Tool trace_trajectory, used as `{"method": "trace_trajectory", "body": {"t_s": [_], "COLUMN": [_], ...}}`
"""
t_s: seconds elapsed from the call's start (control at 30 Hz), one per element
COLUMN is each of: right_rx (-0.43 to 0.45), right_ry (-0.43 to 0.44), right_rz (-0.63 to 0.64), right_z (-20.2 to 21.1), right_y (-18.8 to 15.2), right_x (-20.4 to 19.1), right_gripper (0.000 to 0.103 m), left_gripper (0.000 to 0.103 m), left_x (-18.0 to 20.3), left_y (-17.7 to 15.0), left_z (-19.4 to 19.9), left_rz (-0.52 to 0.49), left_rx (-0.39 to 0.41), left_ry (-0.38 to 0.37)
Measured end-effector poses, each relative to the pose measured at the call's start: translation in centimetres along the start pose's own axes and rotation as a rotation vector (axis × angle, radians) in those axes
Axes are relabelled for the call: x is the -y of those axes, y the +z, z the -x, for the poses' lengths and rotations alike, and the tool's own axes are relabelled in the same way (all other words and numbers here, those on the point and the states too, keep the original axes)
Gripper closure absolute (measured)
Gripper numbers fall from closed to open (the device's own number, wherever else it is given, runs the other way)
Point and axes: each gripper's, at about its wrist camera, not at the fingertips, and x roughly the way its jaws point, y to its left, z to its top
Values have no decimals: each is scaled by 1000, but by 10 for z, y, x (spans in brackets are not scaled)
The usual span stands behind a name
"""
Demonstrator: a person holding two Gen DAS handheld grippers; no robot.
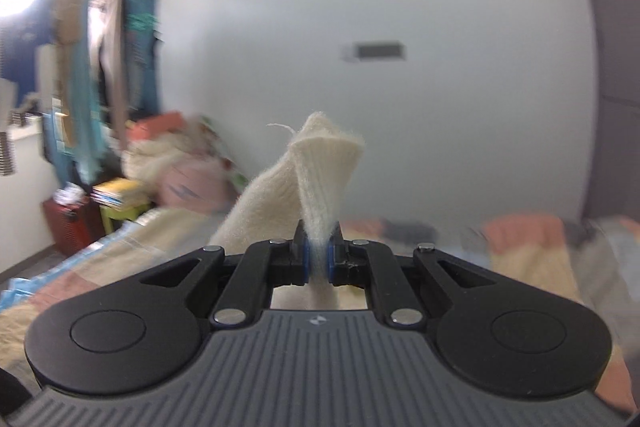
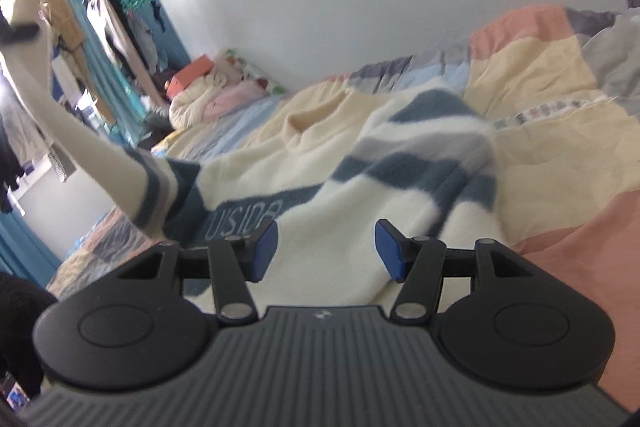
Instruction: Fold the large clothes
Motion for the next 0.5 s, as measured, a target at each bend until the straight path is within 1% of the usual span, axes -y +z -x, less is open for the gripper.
{"method": "trace_trajectory", "body": {"t_s": [0.1, 0.2, 0.3, 0.37, 0.43, 0.5], "right_rx": [28, 35, 47, 53, 50, 39], "right_ry": [-28, -38, -55, -64, -67, -66], "right_rz": [-41, -90, -109, -114, -119, -116], "right_z": [6, 7, 9, 10, 9, 7], "right_y": [5, 8, 9, 9, 8, 7], "right_x": [11, 21, 25, 27, 29, 29], "right_gripper": [45, 45, 45, 45, 45, 45], "left_gripper": [93, 93, 93, 93, 93, 93], "left_x": [29, 53, 73, 77, 81, 80], "left_y": [-36, -77, -120, -148, -176, -201], "left_z": [-6, -12, -19, -26, -35, -44], "left_rz": [-1, 24, 34, 34, 5, 8], "left_rx": [-51, -113, -188, -241, -283, -347], "left_ry": [-79, -153, -207, -237, -252, -274]}}
